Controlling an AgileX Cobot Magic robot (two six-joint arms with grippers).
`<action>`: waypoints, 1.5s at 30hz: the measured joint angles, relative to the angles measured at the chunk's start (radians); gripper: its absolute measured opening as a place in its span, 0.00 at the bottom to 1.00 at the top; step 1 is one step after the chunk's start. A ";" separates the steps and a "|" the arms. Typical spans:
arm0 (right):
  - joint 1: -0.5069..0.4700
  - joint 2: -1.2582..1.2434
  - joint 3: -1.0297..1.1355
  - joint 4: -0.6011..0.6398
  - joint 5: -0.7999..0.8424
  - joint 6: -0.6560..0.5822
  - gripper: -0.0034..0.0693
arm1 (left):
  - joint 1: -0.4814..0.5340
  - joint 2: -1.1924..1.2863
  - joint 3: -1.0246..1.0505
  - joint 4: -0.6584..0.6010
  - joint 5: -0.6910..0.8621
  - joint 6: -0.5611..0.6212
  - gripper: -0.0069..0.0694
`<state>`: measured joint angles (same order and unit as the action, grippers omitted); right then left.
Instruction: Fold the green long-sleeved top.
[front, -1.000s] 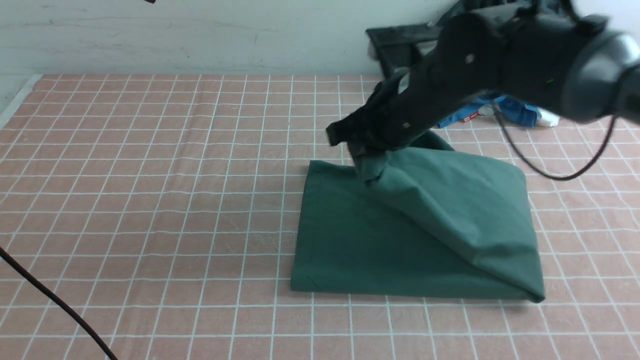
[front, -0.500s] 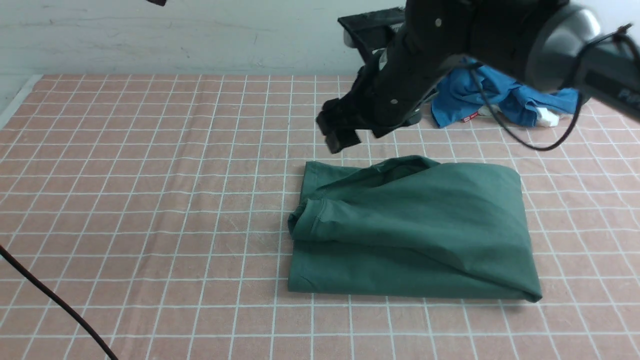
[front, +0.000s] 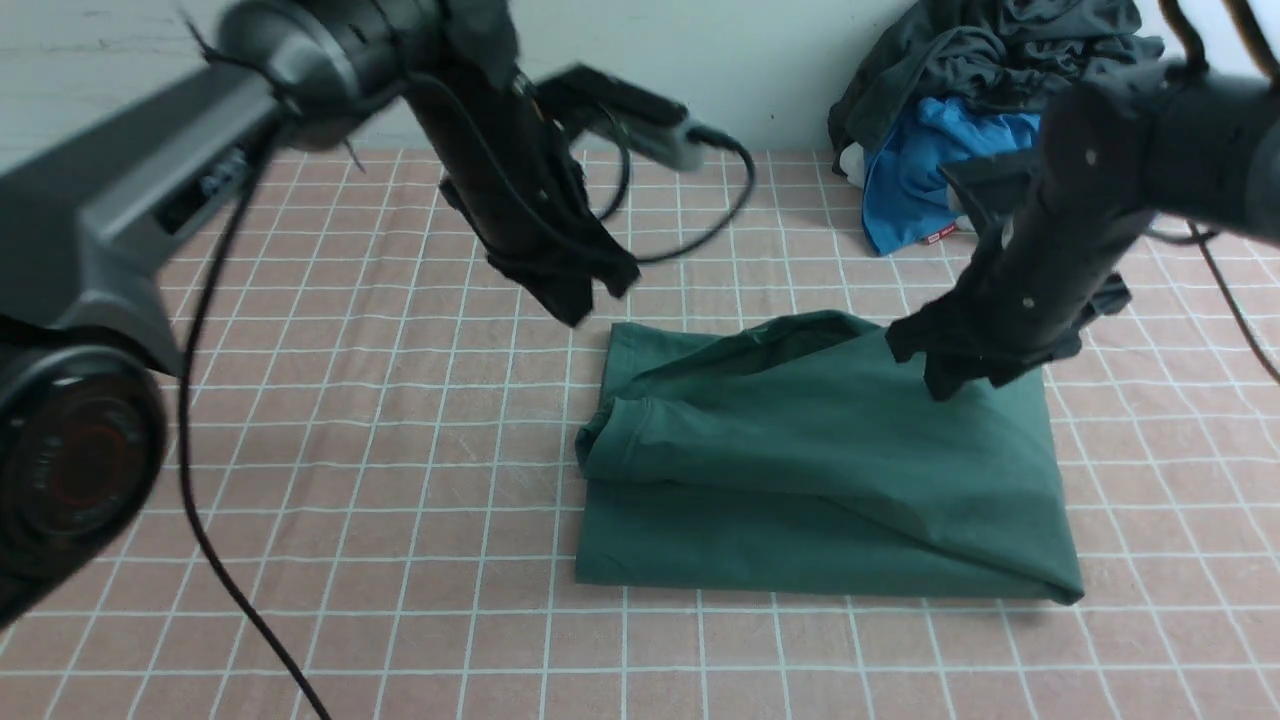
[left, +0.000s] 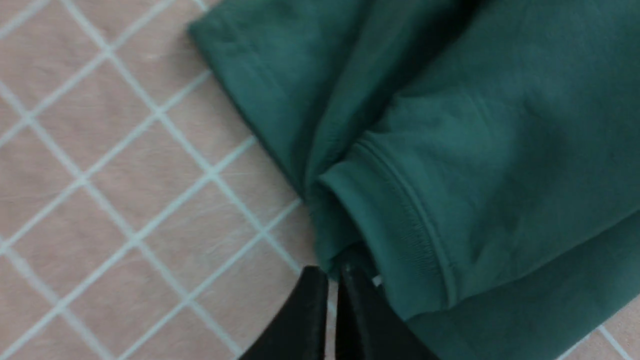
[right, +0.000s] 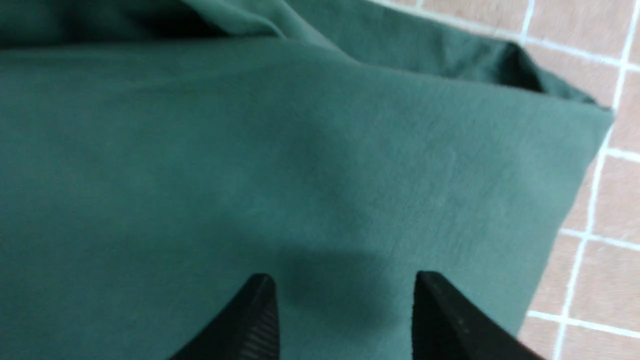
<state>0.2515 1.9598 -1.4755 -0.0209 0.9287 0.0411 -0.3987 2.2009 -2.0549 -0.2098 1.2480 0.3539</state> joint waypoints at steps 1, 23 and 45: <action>-0.011 0.013 0.030 0.012 -0.044 0.000 0.35 | -0.017 0.035 0.001 0.000 -0.001 0.001 0.11; -0.037 0.041 -0.069 0.029 -0.011 0.001 0.28 | -0.028 0.015 0.002 0.054 -0.019 -0.005 0.11; 0.045 -0.775 0.205 0.072 -0.074 -0.041 0.29 | -0.022 -1.105 0.742 0.399 -0.072 -0.270 0.11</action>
<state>0.2962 1.1853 -1.2708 0.0508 0.8548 0.0000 -0.4206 1.0955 -1.3132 0.1888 1.1757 0.0835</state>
